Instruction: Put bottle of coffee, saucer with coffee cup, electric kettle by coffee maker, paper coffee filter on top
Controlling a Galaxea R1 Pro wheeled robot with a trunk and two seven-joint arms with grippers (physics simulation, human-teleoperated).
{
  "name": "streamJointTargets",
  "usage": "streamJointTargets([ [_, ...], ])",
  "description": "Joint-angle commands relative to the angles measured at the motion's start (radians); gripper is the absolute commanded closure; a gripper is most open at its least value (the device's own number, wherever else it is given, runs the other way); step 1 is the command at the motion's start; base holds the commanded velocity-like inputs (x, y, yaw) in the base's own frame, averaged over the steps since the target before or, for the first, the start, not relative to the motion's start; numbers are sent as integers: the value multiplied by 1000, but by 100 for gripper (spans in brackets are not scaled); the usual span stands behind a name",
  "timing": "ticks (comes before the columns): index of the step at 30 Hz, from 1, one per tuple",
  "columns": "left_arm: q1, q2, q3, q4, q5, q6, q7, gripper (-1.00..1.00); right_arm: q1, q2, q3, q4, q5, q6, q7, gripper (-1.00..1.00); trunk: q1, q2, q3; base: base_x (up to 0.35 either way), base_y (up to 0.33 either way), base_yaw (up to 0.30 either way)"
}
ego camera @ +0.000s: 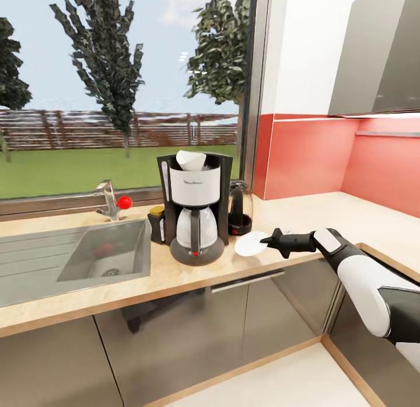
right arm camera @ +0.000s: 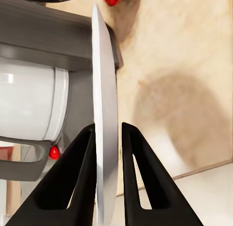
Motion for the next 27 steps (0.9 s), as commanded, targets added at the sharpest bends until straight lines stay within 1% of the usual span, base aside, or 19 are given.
streamJointTargets([
  [1, -1, 1, -4, -1, 10, 6, -1, -100, -1, 0, -8, 0, 6, 5, 7, 100, 4, -8, -4, 0, 0, 0],
  [2, -1, 1, -4, -1, 10, 6, -1, -100, -1, 1, -8, 0, 6, 5, 7, 100, 8, -15, -7, 0, 0, 0],
  [5, -1, 1, -3, -1, 10, 6, -1, -100, -1, 3, -8, 0, 6, 5, 7, 100, 8, -15, -7, 0, 0, 0],
  [7, -1, 1, -4, -1, 10, 6, -1, -100, -1, 3, -8, 0, 6, 5, 7, 100, 15, -29, -14, 0, 0, 0],
  [17, -1, 1, -2, -1, 10, 6, -1, -100, -1, 5, -8, 0, 6, 5, 7, 100, 15, -29, -14, 2, 0, 0],
  [24, -1, 1, -1, -1, 10, 6, -1, -100, -1, 5, -8, 1, 6, 5, 7, 100, 15, -29, -14, 59, 0, 0],
  [27, -1, -2, 6, 5, 11, 7, 1, -100, 5, 8, -4, -5, 11, -2, 11, 100, 15, -29, -14, 6, 0, 0],
])
